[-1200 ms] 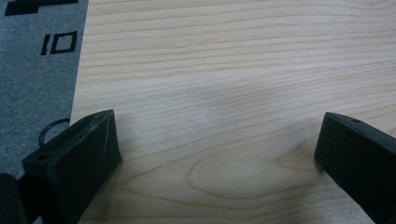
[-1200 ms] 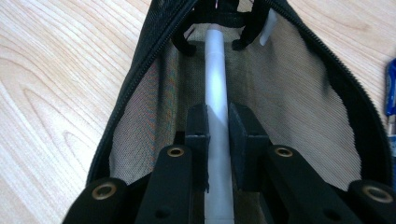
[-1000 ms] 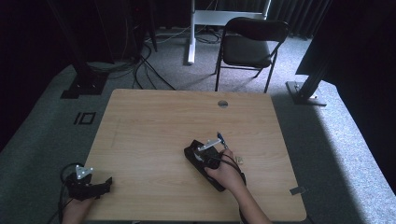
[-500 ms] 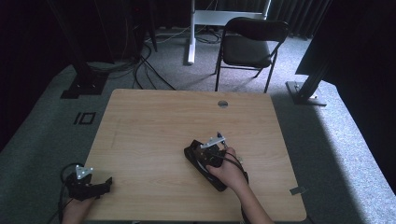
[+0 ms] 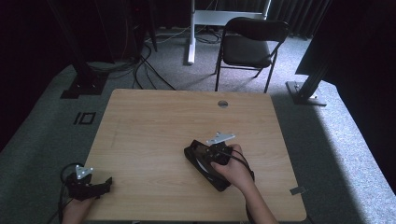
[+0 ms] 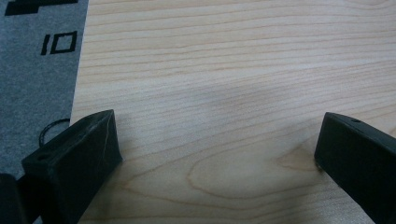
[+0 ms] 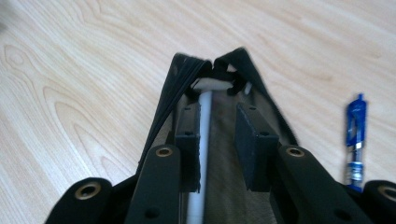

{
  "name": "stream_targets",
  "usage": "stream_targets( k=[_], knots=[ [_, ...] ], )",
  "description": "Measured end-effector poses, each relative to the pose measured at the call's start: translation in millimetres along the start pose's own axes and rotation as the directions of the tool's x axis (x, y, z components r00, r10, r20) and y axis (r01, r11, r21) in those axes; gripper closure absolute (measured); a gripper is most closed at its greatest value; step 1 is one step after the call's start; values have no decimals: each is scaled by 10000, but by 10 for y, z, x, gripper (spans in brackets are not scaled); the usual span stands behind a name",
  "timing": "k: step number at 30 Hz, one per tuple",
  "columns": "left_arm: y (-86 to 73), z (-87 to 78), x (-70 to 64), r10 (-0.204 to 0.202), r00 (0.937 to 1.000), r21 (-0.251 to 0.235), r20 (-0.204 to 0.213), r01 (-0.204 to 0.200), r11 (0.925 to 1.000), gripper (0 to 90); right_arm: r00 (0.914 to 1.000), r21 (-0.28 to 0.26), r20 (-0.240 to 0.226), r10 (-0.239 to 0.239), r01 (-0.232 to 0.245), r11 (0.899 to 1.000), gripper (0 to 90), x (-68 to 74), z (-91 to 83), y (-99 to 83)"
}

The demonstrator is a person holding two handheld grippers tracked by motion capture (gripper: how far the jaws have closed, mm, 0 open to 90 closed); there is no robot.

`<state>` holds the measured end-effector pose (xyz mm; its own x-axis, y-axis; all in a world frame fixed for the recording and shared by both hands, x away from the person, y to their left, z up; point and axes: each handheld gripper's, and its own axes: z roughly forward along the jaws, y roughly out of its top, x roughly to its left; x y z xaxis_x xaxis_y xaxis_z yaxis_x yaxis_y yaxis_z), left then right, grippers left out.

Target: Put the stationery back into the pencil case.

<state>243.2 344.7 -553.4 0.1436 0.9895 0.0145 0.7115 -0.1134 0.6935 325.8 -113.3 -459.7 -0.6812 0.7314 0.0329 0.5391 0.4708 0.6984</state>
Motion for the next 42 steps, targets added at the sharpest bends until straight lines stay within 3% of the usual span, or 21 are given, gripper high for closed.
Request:
stream_targets(
  k=[8,18,23,32,42],
  knots=[
    [0,1,-1,-8,10000,-11,-2,8,10000,3,9996,-678,191,226,-213,9975,708,-98,-164,27],
    [0,1,0,-5,10000,-9,-2,5,10000,2,9972,-1071,346,658,-618,9923,697,-214,-267,2],
    [0,1,-2,-22,10000,-11,0,22,10000,2,9947,-1179,665,785,-703,9905,697,-282,-300,-25],
    [0,1,-1,-17,10000,-4,1,17,10000,2,9864,-1358,1100,1224,-1071,9849,696,-419,-338,-119],
    [0,0,-1,-17,10000,-3,2,17,10000,2,9699,-1446,1649,1790,-1558,9772,683,-591,-367,-281]
  ],
)
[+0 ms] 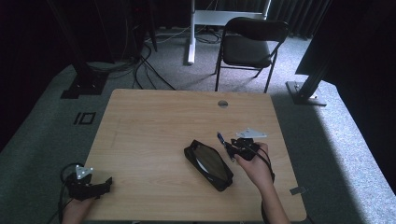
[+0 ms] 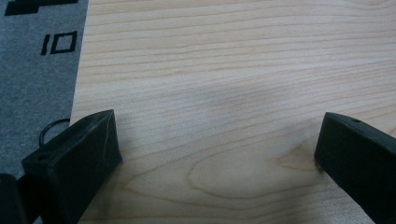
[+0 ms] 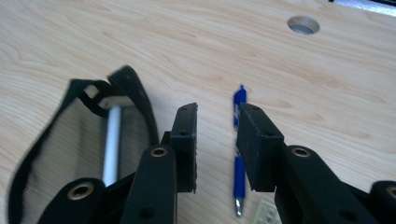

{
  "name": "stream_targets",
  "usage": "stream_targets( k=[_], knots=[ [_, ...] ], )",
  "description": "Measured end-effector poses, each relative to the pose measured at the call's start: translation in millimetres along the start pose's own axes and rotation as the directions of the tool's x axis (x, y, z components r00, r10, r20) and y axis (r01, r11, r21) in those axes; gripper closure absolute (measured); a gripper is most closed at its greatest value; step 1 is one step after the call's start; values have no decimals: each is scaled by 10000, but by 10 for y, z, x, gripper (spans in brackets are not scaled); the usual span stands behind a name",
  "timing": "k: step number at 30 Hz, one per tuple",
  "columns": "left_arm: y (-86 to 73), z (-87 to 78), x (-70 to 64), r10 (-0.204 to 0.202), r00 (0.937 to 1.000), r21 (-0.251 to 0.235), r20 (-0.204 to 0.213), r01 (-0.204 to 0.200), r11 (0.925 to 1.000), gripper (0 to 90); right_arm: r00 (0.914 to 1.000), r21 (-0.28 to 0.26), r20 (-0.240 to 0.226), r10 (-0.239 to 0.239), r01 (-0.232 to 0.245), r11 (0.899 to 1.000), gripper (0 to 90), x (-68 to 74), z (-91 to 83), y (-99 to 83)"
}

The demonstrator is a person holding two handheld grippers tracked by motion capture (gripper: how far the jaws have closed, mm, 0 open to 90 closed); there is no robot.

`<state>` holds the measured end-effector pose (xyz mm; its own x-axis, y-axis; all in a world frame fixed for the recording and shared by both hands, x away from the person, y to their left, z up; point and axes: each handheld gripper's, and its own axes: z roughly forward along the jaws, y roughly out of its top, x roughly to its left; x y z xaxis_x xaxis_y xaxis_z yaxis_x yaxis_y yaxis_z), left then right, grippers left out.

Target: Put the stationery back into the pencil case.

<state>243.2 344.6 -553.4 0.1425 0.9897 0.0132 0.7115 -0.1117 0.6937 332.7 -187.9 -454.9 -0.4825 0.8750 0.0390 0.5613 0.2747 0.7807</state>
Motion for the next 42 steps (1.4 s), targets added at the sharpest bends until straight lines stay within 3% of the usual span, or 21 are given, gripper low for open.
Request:
stream_targets(
  k=[18,31,42],
  knots=[
    [0,0,0,3,10000,-1,1,-3,10000,3,9944,150,598,877,-887,9959,650,-254,96,-265],
    [0,0,0,-3,10000,-1,0,3,10000,2,9788,312,946,1815,-1851,9822,603,-405,221,-498],
    [0,0,0,3,10000,-2,0,-3,10000,3,9686,432,1023,2266,-2319,9718,585,-391,285,-641]
  ],
)
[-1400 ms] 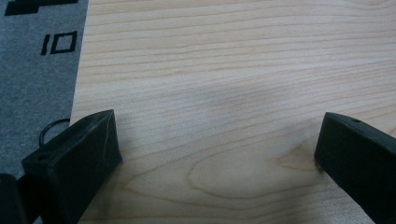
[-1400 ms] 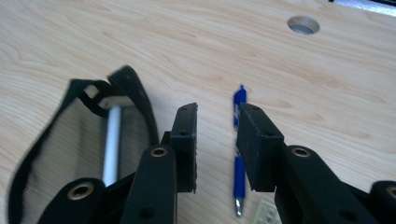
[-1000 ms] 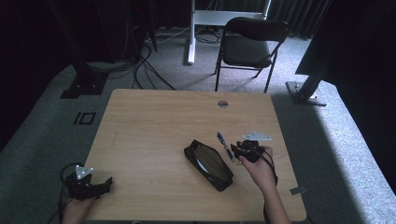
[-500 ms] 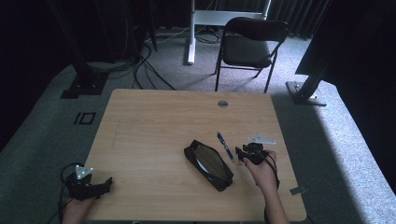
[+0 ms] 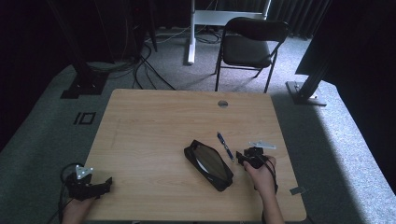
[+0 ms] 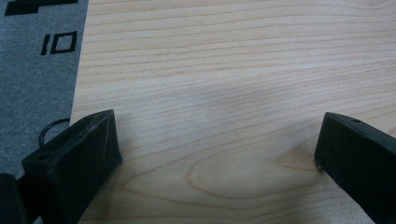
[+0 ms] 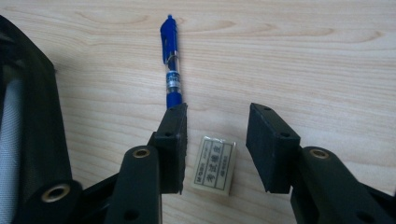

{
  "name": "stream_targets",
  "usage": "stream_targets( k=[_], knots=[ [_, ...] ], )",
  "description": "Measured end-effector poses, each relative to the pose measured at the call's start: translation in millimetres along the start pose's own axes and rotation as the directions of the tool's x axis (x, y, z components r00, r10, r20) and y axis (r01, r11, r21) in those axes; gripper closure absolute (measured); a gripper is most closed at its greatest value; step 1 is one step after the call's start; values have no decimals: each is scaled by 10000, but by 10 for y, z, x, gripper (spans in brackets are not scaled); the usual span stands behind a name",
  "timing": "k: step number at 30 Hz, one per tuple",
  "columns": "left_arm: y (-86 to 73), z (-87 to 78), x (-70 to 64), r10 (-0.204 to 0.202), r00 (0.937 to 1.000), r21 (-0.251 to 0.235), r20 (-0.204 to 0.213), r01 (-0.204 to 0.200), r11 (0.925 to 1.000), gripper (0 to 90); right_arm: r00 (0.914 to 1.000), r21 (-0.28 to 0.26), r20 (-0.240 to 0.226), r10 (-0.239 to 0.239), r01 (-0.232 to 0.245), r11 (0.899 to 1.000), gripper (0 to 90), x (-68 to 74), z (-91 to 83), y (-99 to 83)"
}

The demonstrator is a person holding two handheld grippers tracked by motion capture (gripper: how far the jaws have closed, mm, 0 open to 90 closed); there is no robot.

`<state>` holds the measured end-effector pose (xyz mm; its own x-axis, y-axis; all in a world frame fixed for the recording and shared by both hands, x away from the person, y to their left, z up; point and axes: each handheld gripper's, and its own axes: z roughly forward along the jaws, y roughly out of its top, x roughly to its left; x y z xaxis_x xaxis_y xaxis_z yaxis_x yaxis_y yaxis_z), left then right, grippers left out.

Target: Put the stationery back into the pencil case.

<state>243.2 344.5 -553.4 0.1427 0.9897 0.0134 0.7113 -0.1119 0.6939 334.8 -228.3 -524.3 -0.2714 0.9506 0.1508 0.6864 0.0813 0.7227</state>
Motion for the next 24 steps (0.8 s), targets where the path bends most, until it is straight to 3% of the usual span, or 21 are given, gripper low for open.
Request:
stream_targets(
  k=[7,17,24],
  knots=[
    [0,0,0,1,10000,1,0,-1,10000,3,9998,398,161,-117,111,9991,618,36,72,-129],
    [0,0,0,1,10000,2,-1,-1,10000,2,9980,612,460,-428,399,9973,654,32,95,-169],
    [0,0,0,1,10000,1,0,-1,10000,3,9897,736,739,-1228,1174,9904,679,74,102,-172]
  ],
)
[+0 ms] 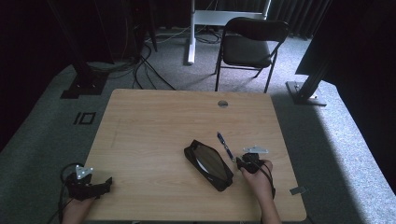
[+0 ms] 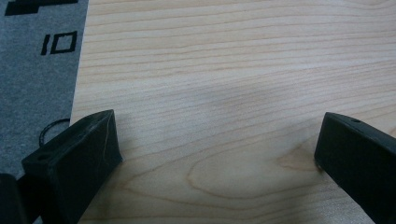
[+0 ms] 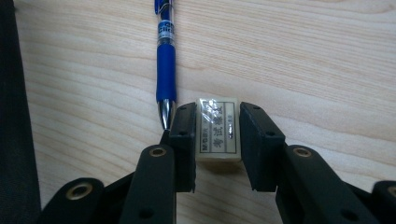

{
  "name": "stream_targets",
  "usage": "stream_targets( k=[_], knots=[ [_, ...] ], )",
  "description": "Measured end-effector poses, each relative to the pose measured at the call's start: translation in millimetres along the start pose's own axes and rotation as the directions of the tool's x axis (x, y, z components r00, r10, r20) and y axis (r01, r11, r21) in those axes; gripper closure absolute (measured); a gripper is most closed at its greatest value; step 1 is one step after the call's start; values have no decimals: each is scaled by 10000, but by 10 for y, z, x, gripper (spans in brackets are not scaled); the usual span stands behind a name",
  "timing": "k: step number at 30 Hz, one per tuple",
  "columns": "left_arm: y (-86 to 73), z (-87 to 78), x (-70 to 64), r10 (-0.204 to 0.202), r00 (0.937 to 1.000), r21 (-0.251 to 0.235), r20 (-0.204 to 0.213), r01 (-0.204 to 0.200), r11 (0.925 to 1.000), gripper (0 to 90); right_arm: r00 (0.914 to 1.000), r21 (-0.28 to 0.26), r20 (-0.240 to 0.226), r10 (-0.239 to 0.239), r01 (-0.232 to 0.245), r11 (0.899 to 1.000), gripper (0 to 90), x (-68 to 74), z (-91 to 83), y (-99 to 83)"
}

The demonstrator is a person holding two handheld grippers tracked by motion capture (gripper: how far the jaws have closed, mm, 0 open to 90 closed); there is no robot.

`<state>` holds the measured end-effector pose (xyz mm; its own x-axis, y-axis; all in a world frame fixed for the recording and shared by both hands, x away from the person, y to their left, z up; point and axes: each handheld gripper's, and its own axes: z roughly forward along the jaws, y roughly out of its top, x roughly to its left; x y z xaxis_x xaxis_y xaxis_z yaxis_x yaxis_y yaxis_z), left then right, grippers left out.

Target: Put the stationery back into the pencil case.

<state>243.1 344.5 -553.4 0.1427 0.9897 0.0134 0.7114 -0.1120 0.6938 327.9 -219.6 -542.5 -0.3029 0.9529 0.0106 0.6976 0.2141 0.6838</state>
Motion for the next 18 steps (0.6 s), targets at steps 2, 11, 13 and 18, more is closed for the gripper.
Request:
stream_targets(
  k=[2,11,13,18],
  knots=[
    [0,0,0,0,10000,-1,-1,0,10000,3,10000,-2,-24,44,-44,10000,680,-5,0,1],
    [0,0,0,0,10000,1,1,0,10000,2,9986,-135,-208,476,-479,9988,683,-101,-55,76],
    [0,0,0,0,10000,2,0,0,10000,2,9983,-340,-288,499,-509,9981,682,-127,-142,161],
    [0,0,0,-2,10000,-1,0,2,10000,2,9984,-532,-404,399,-421,9977,682,-125,-276,295]
  ],
)
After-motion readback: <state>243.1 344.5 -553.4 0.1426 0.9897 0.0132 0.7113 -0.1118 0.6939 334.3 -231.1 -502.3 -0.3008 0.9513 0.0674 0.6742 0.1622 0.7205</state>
